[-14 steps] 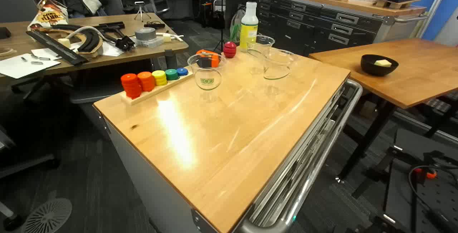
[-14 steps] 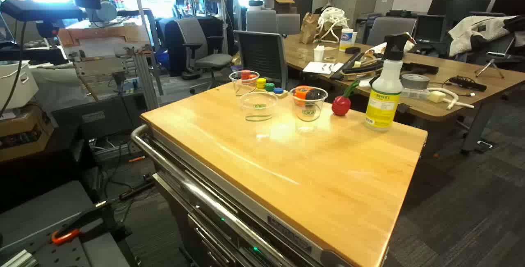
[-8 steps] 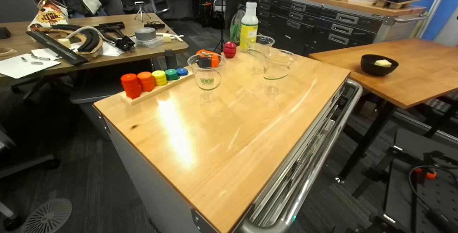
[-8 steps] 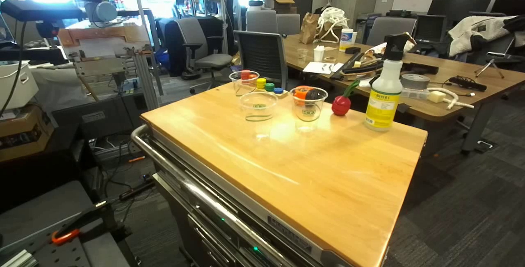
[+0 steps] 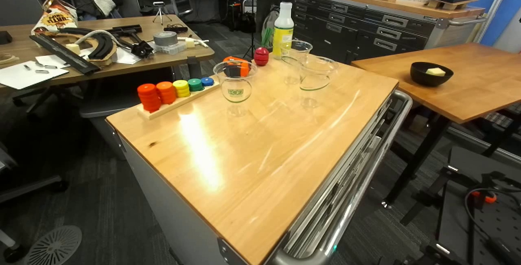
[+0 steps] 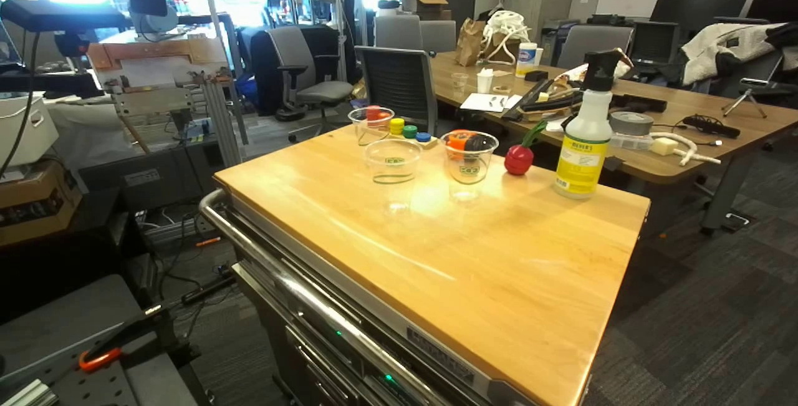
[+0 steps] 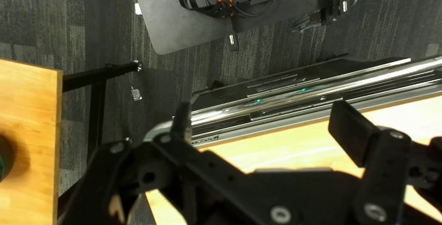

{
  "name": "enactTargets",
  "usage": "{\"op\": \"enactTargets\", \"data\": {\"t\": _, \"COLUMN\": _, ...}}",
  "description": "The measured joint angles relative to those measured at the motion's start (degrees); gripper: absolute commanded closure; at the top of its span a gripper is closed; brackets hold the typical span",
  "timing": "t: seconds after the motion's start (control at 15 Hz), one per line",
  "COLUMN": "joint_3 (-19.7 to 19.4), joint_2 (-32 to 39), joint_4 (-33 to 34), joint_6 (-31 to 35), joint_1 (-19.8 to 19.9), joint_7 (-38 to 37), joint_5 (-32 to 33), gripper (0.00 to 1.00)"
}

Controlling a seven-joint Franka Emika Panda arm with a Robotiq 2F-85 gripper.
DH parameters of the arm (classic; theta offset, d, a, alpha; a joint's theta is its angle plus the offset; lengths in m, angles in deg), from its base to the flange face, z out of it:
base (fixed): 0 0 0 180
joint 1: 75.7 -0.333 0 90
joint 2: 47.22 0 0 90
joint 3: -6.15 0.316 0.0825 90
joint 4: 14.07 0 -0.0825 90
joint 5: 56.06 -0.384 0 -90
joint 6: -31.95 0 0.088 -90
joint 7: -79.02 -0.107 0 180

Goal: Stack the three clear cups together

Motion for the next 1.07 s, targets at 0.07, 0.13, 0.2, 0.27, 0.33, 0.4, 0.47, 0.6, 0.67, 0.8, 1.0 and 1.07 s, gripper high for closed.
{"op": "enactTargets", "data": {"t": 0.07, "joint_3": 0.13, "joint_2": 0.93, "joint_4": 0.13, "joint_6": 1.50, "joint_1": -0.32, "joint_7": -0.04, "joint_5": 0.00, "gripper": 0.00}}
{"op": "enactTargets", "data": {"t": 0.13, "joint_3": 0.32, "joint_2": 2.13, "joint_4": 0.38, "joint_6": 3.35, "joint_1": -0.72, "joint_7": -0.17, "joint_5": 0.00, "gripper": 0.00}}
{"op": "enactTargets", "data": {"t": 0.2, "joint_3": 0.50, "joint_2": 3.75, "joint_4": 0.75, "joint_6": 5.54, "joint_1": -1.25, "joint_7": -0.41, "joint_5": -0.22, "gripper": 0.00}}
{"op": "enactTargets", "data": {"t": 0.27, "joint_3": 0.70, "joint_2": 5.75, "joint_4": 1.38, "joint_6": 7.81, "joint_1": -1.85, "joint_7": -0.81, "joint_5": -0.62, "gripper": 0.00}}
{"op": "enactTargets", "data": {"t": 0.33, "joint_3": 0.98, "joint_2": 8.14, "joint_4": 2.22, "joint_6": 10.17, "joint_1": -2.49, "joint_7": -1.38, "joint_5": -1.07, "gripper": 0.00}}
{"op": "enactTargets", "data": {"t": 0.4, "joint_3": 1.39, "joint_2": 10.78, "joint_4": 3.25, "joint_6": 12.48, "joint_1": -3.05, "joint_7": -2.02, "joint_5": -1.34, "gripper": 0.00}}
{"op": "enactTargets", "data": {"t": 0.47, "joint_3": 1.95, "joint_2": 13.81, "joint_4": 4.53, "joint_6": 14.50, "joint_1": -3.59, "joint_7": -2.67, "joint_5": -1.61, "gripper": 0.00}}
{"op": "enactTargets", "data": {"t": 0.6, "joint_3": 3.08, "joint_2": 20.11, "joint_4": 7.65, "joint_6": 17.91, "joint_1": -4.89, "joint_7": -4.18, "joint_5": -2.88, "gripper": 0.00}}
{"op": "enactTargets", "data": {"t": 0.67, "joint_3": 3.65, "joint_2": 23.32, "joint_4": 9.50, "joint_6": 19.20, "joint_1": -5.62, "joint_7": -4.90, "joint_5": -3.52, "gripper": 0.00}}
{"op": "enactTargets", "data": {"t": 0.8, "joint_3": 4.91, "joint_2": 29.58, "joint_4": 13.73, "joint_6": 21.23, "joint_1": -7.11, "joint_7": -6.27, "joint_5": -4.15, "gripper": 0.00}}
{"op": "enactTargets", "data": {"t": 1.0, "joint_3": 6.35, "joint_2": 37.72, "joint_4": 20.34, "joint_6": 23.70, "joint_1": -9.39, "joint_7": -7.72, "joint_5": -4.16, "gripper": 0.00}}
{"op": "enactTargets", "data": {"t": 1.07, "joint_3": 6.58, "joint_2": 40.03, "joint_4": 22.31, "joint_6": 24.81, "joint_1": -10.09, "joint_7": -8.19, "joint_5": -4.16, "gripper": 0.00}}
